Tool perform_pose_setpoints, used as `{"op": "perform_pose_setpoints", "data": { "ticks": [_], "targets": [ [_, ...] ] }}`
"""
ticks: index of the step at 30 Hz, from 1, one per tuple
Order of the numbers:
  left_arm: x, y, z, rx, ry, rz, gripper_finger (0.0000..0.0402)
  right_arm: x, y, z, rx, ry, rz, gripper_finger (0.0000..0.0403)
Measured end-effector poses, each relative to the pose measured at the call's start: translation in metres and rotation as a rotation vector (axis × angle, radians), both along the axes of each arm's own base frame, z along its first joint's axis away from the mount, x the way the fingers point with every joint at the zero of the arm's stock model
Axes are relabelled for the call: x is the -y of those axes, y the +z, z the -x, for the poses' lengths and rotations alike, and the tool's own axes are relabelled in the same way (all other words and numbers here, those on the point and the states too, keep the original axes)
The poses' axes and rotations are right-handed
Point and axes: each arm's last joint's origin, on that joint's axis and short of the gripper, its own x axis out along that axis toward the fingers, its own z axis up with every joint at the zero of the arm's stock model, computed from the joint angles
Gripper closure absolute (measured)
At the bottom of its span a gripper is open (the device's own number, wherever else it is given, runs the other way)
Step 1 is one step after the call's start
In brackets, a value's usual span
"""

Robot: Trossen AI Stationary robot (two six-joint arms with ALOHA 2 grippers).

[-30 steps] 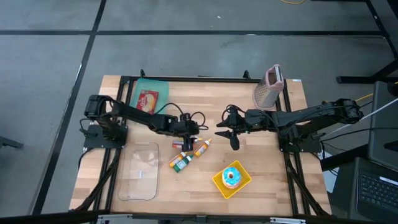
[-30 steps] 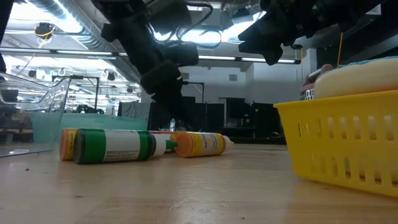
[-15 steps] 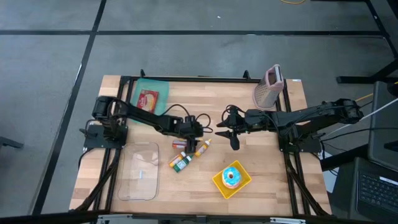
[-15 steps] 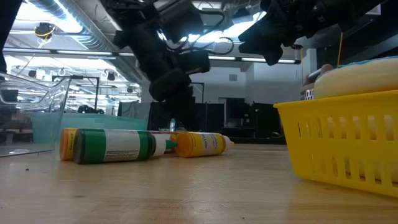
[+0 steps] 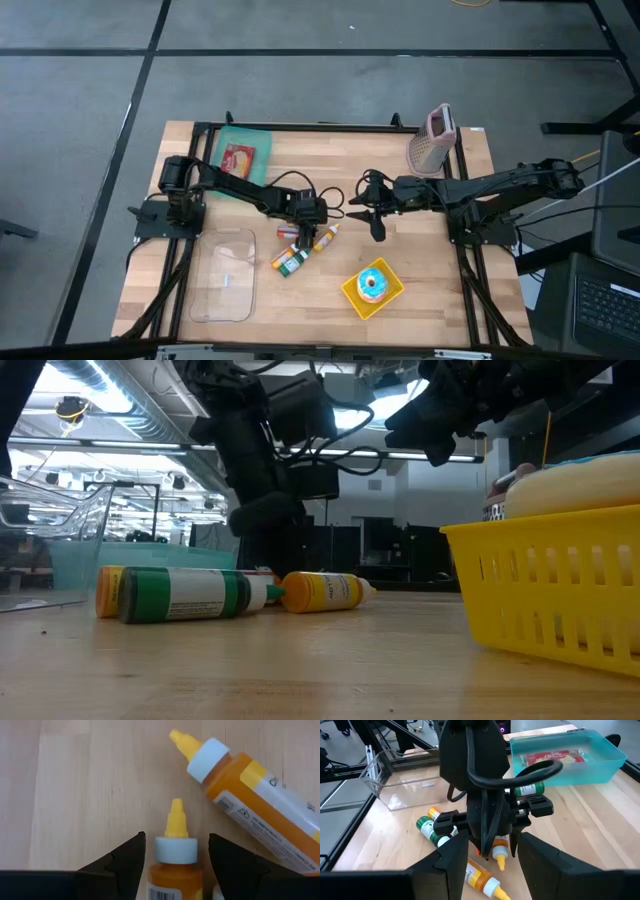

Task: Pick & Place Food Item
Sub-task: Put the top yellow food coloring bottle into the transparent bin

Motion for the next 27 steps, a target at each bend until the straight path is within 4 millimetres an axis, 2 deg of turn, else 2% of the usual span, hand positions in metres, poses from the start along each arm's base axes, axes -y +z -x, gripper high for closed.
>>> {"op": "perform_pose_setpoints", "data": {
  "ticks": [5, 12, 20, 23, 27],
  "targets": [
    [-0.0001, -0.0016, 0.0033, -0.038, 0.002, 0.0, 0.0203, 0.0001, 0.0, 0.0, 0.0, 0.0, 0.001, 0.0234],
    [-0.0001, -0.001, 0.0026, -0.03, -0.006, -0.004, 0.026, 0.0, 0.0, 0.0, 0.0, 0.0, 0.001, 0.0234],
    [0.0003, 0.0008, -0.0007, 0.006, -0.042, -0.012, 0.0249, 0.0, 0.0, 0.0, 0.0, 0.0, 0.001, 0.0234],
    [0.0005, 0.001, -0.0011, 0.01, -0.047, -0.009, 0.0264, 0.0, 0.0, 0.0, 0.0, 0.0, 0.001, 0.0234],
    [0.0005, 0.0016, -0.0022, 0.023, -0.046, -0.008, 0.0264, 0.0, 0.0, 0.0, 0.0, 0.0, 0.001, 0.0234]
  ]
}}
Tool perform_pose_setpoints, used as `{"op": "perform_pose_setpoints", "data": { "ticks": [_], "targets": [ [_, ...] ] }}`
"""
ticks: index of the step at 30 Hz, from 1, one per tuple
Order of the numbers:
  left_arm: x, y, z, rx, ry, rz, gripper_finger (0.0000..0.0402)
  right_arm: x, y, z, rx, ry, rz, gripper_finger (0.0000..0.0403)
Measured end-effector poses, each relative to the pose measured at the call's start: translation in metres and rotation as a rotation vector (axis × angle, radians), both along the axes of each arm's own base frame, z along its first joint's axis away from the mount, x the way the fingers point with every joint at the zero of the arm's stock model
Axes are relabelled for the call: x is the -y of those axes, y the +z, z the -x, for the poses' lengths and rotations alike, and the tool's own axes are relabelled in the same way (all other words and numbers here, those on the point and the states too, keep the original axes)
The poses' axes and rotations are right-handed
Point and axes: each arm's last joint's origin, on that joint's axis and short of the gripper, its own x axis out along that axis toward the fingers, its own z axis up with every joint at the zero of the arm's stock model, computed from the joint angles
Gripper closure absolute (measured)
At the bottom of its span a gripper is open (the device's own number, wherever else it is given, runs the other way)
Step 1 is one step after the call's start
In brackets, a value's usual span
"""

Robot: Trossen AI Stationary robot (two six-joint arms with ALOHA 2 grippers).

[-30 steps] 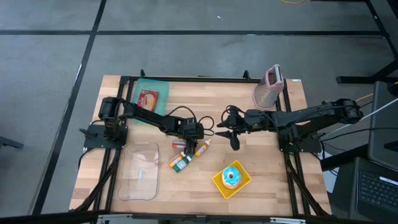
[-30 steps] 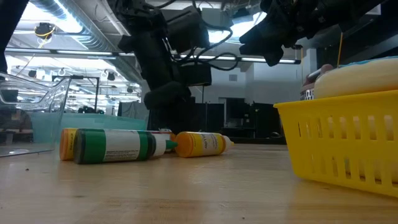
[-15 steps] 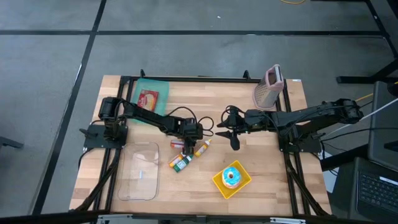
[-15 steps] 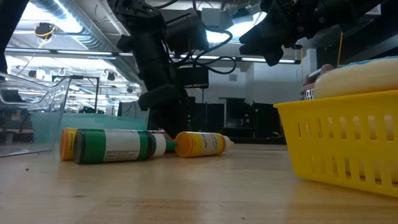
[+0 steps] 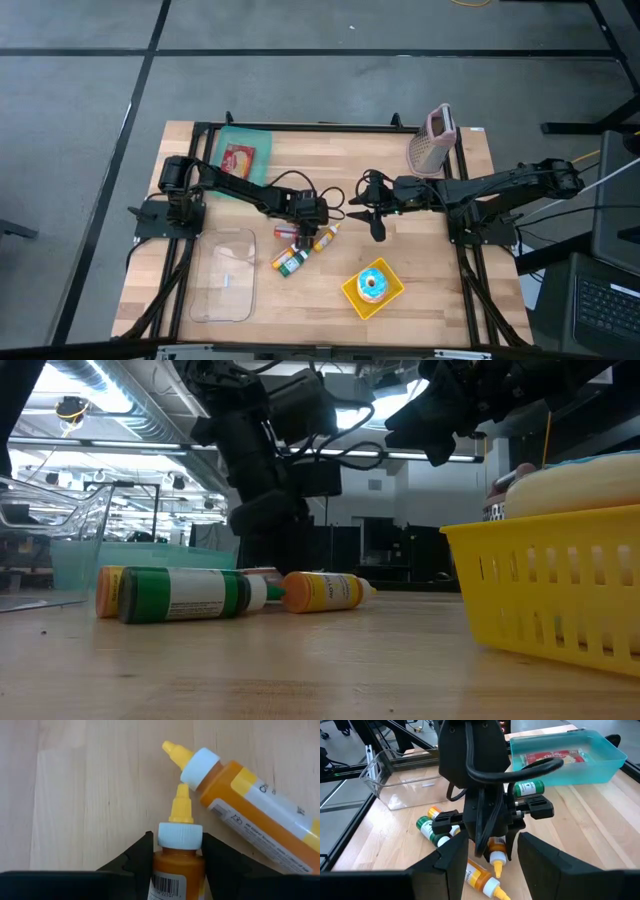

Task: Pick & Place Food Item
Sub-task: Put the top yellow food coloring bottle into the transparent bin

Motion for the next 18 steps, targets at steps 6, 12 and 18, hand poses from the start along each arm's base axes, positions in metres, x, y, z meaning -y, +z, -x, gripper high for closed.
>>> {"op": "perform_pose_setpoints", "data": {
  "ticks": [6, 12, 18],
  "targets": [
    [0.0, 0.002, -0.004, 0.046, 0.013, -0.002, 0.0264, 0.0, 0.0, 0.0, -0.006, 0.0, 0.0, 0.0234],
    [-0.002, 0.007, -0.004, 0.074, 0.076, -0.049, 0.0264, 0.0, -0.001, 0.0, -0.011, 0.0, 0.001, 0.0234],
    [-0.004, 0.022, 0.001, 0.125, 0.125, -0.091, 0.0264, 0.0, -0.001, 0.0, -0.01, 0.0, 0.001, 0.0234]
  ]
}}
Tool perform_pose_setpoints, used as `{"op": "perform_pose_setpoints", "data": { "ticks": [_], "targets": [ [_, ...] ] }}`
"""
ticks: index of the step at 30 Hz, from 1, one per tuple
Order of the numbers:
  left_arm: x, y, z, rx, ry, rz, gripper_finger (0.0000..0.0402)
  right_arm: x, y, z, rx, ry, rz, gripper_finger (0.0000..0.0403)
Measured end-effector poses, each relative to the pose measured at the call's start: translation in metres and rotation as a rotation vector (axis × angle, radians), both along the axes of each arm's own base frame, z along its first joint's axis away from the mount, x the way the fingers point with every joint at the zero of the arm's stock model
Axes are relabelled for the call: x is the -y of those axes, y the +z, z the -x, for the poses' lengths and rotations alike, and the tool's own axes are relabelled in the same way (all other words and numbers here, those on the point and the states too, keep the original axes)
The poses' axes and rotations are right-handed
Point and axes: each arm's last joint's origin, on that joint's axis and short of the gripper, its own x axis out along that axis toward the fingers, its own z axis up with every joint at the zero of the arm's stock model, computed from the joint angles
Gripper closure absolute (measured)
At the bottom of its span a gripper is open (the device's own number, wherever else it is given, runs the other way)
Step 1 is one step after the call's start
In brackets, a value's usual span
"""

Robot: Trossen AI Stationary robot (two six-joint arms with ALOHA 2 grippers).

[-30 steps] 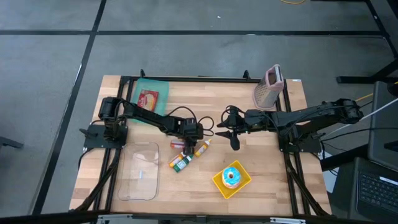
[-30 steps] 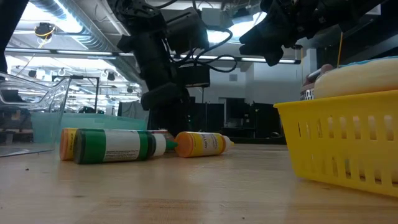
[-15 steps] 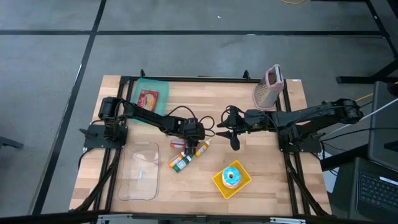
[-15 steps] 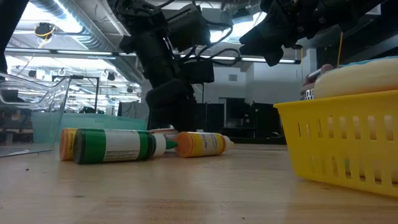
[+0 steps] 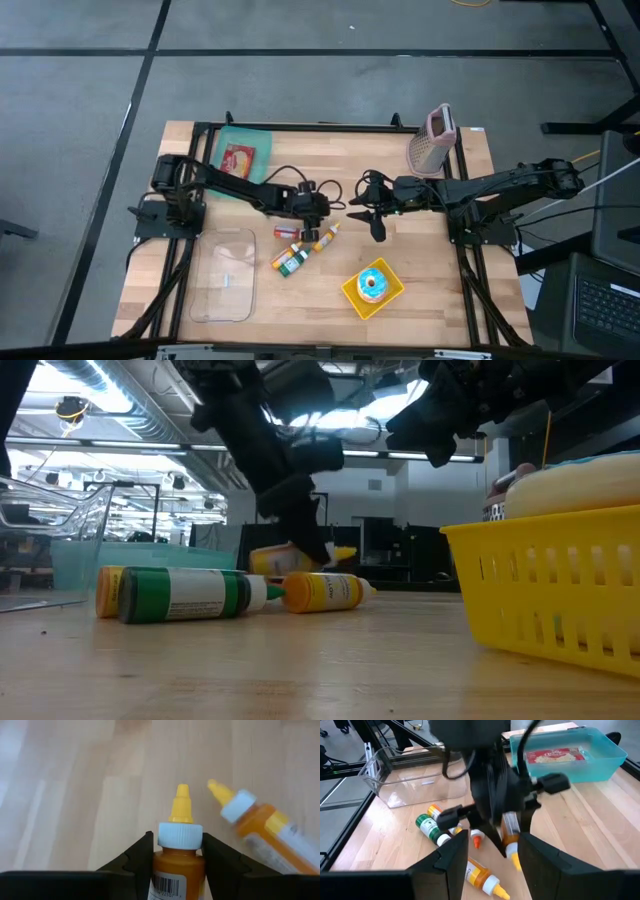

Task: Pick & Place Food Item
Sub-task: Put the top yellow food coloring bottle into the transparent bin

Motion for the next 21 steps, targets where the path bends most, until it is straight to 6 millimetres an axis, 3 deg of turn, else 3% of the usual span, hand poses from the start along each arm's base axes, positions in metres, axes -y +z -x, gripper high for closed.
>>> {"op": "perform_pose_setpoints", "data": {
  "ticks": [6, 12, 21],
  "targets": [
    [-0.003, 0.011, 0.022, 0.089, 0.036, 0.018, 0.0264, -0.001, 0.0, 0.0, -0.004, 0.007, -0.001, 0.0234],
    [0.003, 0.026, 0.06, 0.255, 0.083, 0.036, 0.0264, -0.001, 0.0, 0.0, -0.003, 0.008, 0.002, 0.0234],
    [0.046, 0.053, 0.133, 0.706, 0.109, 0.023, 0.0264, -0.001, 0.0, 0.0, -0.001, 0.008, 0.002, 0.0234]
  ]
}}
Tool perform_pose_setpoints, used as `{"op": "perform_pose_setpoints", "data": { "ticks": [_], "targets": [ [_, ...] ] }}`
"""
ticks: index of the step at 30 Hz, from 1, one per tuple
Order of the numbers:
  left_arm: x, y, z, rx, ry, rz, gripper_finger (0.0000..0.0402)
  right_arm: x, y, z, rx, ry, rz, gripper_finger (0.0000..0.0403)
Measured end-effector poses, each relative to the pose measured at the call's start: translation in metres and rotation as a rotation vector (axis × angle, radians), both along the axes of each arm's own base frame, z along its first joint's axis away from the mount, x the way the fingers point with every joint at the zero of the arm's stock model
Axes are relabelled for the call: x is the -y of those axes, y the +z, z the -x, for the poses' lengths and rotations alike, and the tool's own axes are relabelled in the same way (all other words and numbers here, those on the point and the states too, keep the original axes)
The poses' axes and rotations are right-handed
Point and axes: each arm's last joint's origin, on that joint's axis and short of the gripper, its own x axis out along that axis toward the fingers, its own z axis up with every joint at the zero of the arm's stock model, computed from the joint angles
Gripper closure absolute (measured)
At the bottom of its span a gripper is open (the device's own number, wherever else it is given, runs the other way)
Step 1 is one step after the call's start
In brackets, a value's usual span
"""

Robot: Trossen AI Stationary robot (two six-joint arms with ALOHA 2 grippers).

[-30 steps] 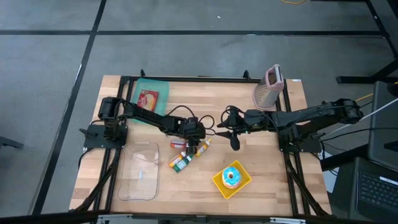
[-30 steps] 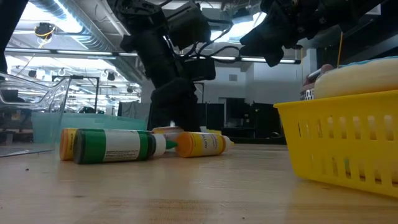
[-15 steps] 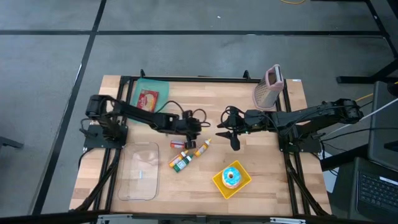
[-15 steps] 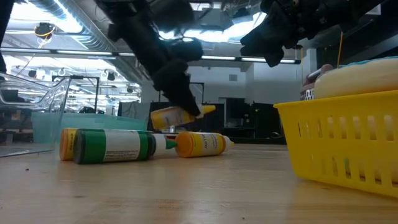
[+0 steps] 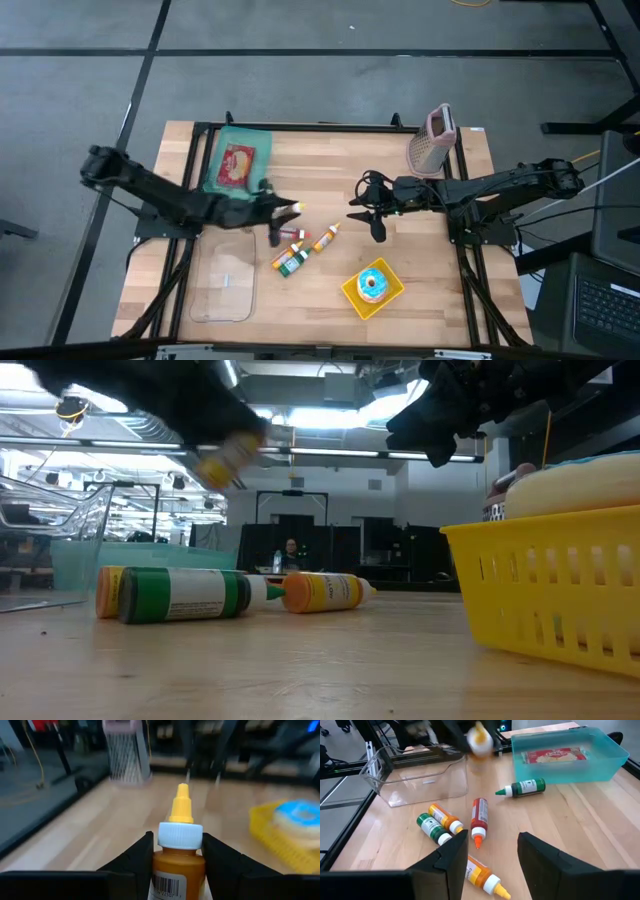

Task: Pick & Place Food Item
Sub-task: Put the top yellow food coloring bottle into the transparent bin

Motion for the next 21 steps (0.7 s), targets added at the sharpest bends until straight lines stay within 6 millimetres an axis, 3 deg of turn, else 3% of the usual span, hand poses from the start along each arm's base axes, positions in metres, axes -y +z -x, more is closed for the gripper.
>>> {"op": "perform_pose_setpoints", "data": {
  "ticks": [5, 11, 21],
  "targets": [
    [0.03, 0.008, 0.034, 0.103, 0.012, -0.016, 0.0266, 0.0, 0.0, 0.0, 0.0, 0.0, -0.001, 0.0234],
    [0.064, 0.01, 0.06, 0.134, 0.036, -0.054, 0.0266, 0.0, 0.0, 0.0, 0.0, -0.002, -0.005, 0.0234],
    [0.11, -0.016, 0.093, 0.184, 0.199, -0.086, 0.0266, 0.0, 0.0, 0.0, 0.0, -0.004, -0.01, 0.0234]
  ]
}}
